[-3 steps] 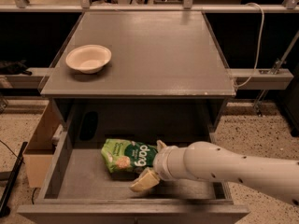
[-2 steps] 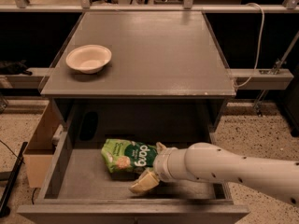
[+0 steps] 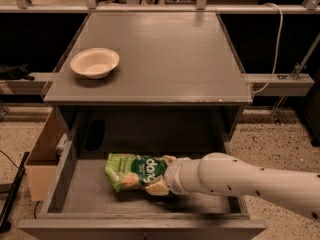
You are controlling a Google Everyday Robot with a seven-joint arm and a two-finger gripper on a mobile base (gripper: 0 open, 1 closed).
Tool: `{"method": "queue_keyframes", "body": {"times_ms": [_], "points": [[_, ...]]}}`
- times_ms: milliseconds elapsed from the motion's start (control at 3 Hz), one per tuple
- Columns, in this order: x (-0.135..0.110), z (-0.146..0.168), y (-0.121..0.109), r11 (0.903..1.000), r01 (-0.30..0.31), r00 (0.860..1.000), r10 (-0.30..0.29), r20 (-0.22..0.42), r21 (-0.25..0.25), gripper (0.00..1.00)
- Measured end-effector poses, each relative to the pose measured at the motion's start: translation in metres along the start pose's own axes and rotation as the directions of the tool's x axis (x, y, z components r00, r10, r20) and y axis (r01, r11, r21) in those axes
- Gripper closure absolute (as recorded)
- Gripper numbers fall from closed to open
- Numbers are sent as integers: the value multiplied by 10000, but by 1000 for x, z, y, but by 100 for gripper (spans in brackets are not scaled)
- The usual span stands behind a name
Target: Pick green rice chip bag from top drawer and place on counter
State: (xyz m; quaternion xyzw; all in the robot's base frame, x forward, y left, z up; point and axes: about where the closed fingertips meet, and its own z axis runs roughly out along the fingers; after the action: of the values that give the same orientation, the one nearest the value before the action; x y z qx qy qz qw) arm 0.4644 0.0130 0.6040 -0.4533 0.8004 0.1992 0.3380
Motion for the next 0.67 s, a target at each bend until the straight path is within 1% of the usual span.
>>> {"method": "queue_keyframes", "body": {"times_ms": [667], "points": [[0, 0, 0, 10000, 1, 10000, -1, 0, 0, 96]]}}
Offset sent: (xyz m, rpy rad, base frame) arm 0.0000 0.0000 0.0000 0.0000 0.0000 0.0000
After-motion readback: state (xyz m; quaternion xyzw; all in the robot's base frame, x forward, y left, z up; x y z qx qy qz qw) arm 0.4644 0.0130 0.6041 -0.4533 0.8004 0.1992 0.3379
